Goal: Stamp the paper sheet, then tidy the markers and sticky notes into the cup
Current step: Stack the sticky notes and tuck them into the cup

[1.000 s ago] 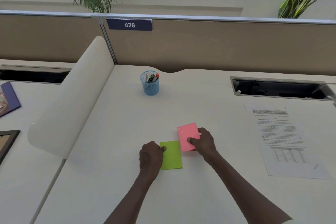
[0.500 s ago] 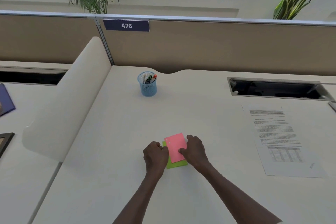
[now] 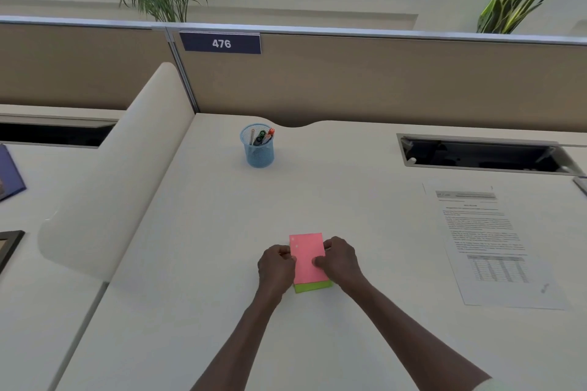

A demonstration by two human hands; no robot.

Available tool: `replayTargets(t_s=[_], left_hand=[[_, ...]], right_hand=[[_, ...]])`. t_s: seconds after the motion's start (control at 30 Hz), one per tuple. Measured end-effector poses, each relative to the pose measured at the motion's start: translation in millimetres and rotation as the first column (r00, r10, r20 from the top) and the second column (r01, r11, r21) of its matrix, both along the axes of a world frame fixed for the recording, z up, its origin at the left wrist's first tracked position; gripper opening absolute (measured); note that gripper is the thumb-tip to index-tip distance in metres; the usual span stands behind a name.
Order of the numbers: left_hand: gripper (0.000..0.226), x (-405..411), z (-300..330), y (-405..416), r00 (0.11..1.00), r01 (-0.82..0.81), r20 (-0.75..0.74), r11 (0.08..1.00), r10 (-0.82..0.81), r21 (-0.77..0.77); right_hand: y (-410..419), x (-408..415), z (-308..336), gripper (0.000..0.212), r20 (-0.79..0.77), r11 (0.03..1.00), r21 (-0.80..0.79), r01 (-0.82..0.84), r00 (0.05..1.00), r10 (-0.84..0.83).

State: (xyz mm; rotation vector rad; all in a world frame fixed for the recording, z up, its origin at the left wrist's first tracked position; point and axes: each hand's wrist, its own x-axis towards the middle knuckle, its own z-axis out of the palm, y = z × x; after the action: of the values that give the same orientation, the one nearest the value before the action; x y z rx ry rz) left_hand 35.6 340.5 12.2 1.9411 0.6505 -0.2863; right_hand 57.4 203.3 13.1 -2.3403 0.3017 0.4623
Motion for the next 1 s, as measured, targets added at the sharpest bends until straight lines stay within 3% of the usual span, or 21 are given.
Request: replayTargets(t_s=[0.17, 0.4, 0.5, 0.67, 1.0], left_hand=[[0.012, 7, 10, 2, 0.986, -0.031, 0.163, 0.998, 0.040, -0.058], [0.018, 21, 36, 5, 0.869, -0.051, 0.492, 0.998, 0.054, -0.021], [0.020, 19, 32, 5, 0.858, -0.059, 0.510, 0.998, 0.063, -0.024], [0.025, 10, 13, 5, 0.884, -0.042, 0.464, 0.999, 0.047, -0.021], [0.026, 5, 7, 2, 0.829, -0.074, 0.559, 0.995, 0.023, 0.069]], right_hand=[[-3, 4, 11, 0.025, 0.157, 0.976, 0.194, 0.100, 0.979, -0.131], [2, 18, 40, 0.015, 0.419, 0.937, 0.348, 0.013, 0.892, -0.168], [2, 18, 33, 0.012, 0.453, 0.940, 0.340, -0.012, 0.878, -0.153], [1, 9, 14, 0.030, 0.362, 0.949, 0.316, 0.000, 0.924, -0.121], [-1, 6, 12, 0.023, 0.398, 0.969, 0.235, -0.070, 0.917, -0.031]])
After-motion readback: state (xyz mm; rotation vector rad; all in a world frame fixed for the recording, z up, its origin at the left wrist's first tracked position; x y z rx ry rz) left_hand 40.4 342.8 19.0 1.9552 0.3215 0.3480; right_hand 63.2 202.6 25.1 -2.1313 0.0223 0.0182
